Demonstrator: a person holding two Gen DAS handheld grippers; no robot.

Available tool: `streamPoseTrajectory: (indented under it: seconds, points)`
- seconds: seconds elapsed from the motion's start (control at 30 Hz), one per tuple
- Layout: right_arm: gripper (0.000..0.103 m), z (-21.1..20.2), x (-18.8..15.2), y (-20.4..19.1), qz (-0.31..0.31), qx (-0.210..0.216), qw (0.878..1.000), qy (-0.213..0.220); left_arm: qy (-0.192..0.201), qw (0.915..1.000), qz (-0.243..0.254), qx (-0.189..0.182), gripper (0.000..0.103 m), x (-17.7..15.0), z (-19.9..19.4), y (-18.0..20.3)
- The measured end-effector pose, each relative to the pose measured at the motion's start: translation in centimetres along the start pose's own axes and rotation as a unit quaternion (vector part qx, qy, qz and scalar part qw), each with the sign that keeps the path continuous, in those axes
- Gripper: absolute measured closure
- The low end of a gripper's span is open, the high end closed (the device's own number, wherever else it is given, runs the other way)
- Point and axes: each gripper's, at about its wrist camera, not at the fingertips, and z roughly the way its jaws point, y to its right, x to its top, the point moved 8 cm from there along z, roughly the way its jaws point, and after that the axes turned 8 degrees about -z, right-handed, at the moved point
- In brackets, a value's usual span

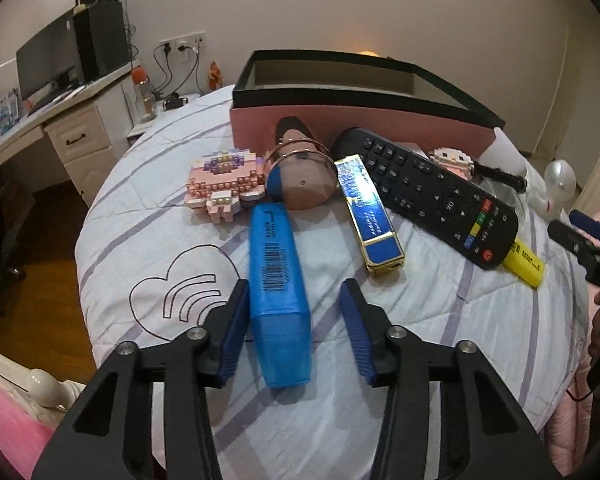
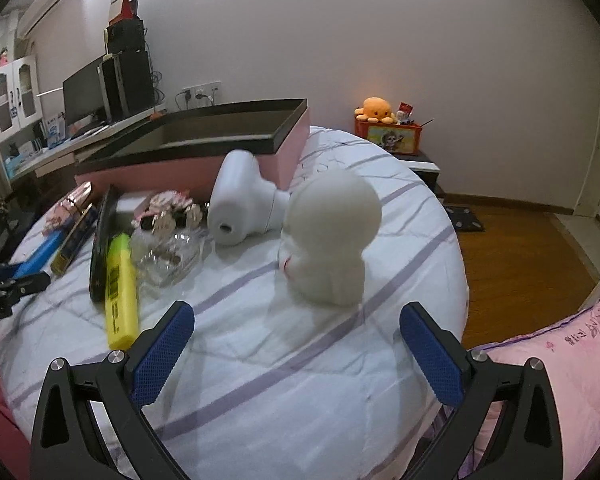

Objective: Organize rigid objects
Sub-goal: 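Close the left gripper on the blue highlighter while the right gripper grasps the white figurine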

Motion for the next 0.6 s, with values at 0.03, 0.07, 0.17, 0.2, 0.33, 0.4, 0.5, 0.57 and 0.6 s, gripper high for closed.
streamPoseTrajectory:
  seconds: [0.03, 0.07, 0.17, 0.2, 0.33, 0.4, 0.5, 0.57, 0.6]
  points:
    - [0.000, 0.1, 0.4, 0.3, 0.001, -0.004, 1.000, 0.000, -0.001, 1.0000, -0.002, -0.001, 0.065, 0.0, 0.0, -0.2]
    - [0.000, 0.3, 0.7, 0.6, 0.002, -0.008, 1.000, 0.000, -0.001, 1.0000, -0.004, -0.001, 0.066, 0.1, -0.1, -0.4]
    - [0.000, 1.2, 1.8, 1.3, 0.002, -0.011, 1.000, -0.006, -0.003, 0.9998, -0.020, -0.010, 0.072, 0.1, -0.1, -1.0]
    - [0.000, 1.4, 2.0, 1.4, 0.003, -0.009, 1.000, -0.008, -0.004, 0.9997, -0.023, -0.010, 0.075, 0.1, -0.1, -1.1]
    - [0.001, 2.3, 2.9, 1.7, 0.001, -0.003, 1.000, -0.010, -0.005, 0.9999, -0.013, -0.008, 0.075, 0.1, -0.1, -1.1]
    - [0.005, 2.6, 3.1, 1.6, 0.000, -0.004, 1.000, -0.012, -0.005, 0.9999, -0.013, -0.006, 0.075, 0.1, -0.2, -1.1]
    - [0.043, 2.9, 3.2, 1.4, 0.011, 0.009, 1.000, -0.013, -0.005, 1.0000, -0.006, -0.002, 0.075, 0.1, -0.2, -1.0]
    - [0.051, 3.4, 2.8, 1.3, 0.010, 0.010, 0.999, -0.029, -0.006, 1.0000, -0.007, -0.004, 0.076, 0.1, -0.3, -1.0]
    - [0.051, 3.5, 2.6, 1.2, 0.007, 0.010, 0.999, -0.031, -0.006, 0.9999, -0.006, -0.005, 0.076, 0.1, -0.3, -0.9]
